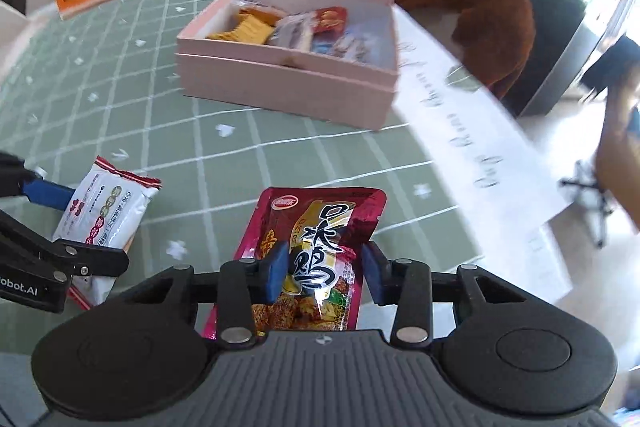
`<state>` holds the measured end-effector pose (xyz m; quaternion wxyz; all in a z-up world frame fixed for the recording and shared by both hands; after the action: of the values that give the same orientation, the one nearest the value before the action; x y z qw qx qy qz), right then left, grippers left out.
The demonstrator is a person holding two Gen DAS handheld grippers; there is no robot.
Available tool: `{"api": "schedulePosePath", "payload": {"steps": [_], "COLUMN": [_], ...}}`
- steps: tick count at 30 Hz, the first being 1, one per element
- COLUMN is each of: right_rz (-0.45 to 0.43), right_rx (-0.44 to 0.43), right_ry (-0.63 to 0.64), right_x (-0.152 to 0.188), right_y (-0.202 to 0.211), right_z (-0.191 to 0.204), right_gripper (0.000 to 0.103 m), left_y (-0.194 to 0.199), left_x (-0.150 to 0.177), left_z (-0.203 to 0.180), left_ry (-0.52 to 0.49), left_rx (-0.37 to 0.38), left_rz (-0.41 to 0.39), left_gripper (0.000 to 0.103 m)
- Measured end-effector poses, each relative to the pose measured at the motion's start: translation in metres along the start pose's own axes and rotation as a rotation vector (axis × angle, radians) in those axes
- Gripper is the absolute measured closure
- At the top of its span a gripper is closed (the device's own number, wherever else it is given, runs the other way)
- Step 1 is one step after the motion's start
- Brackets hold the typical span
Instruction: Organize snacks
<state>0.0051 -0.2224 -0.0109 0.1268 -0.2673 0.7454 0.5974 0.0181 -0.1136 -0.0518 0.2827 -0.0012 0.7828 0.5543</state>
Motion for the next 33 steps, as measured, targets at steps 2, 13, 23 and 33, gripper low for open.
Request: {"api": "schedulePosePath", "payload": {"steps": [2,13,23,33], "right_rz": [-0.006,0.002,-0.082,0.014], "right_rx": [0.042,-0.166,-0.455,-0.474], "right_ry": [0.021,-0.389,-0.531,-0.482], "right_x": [0.001,0.023,-0.002,0.001], "right_y": [0.003,-0.006,0.016,-0.018], "right_z": [-0.009,-0.059,-0.043,-0.024], "right_gripper": [0.065,0.069,0.076,0.071], "left_y": [-0.008,-0.038,-0.030,-0.026], "left_x": [-0.004,-0.008,-0.007,-0.008], "left_z": [-0.021,-0.082,-0.073,-0.064], "left_ry": [-0.088,-0.437,-0.403,-0.370], "left_rx": [-0.006,0.007,0.062,0.086], "left_rz": [0.005,0.047,-0.030,-0.056], "left_gripper": [0.021,0.021,0.025,0.026]}}
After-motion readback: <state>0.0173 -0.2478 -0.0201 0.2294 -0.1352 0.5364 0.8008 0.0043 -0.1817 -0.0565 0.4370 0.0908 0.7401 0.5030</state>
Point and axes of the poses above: each gripper's, at about its wrist camera, not at the fingertips, and y roughly against the way its jaws point, z to its left, x to its underside, the point moved 10 cm from there along -y, roughly the way its jaws point, and after that the axes turned 4 degrees about y, right-handed, at the moved point
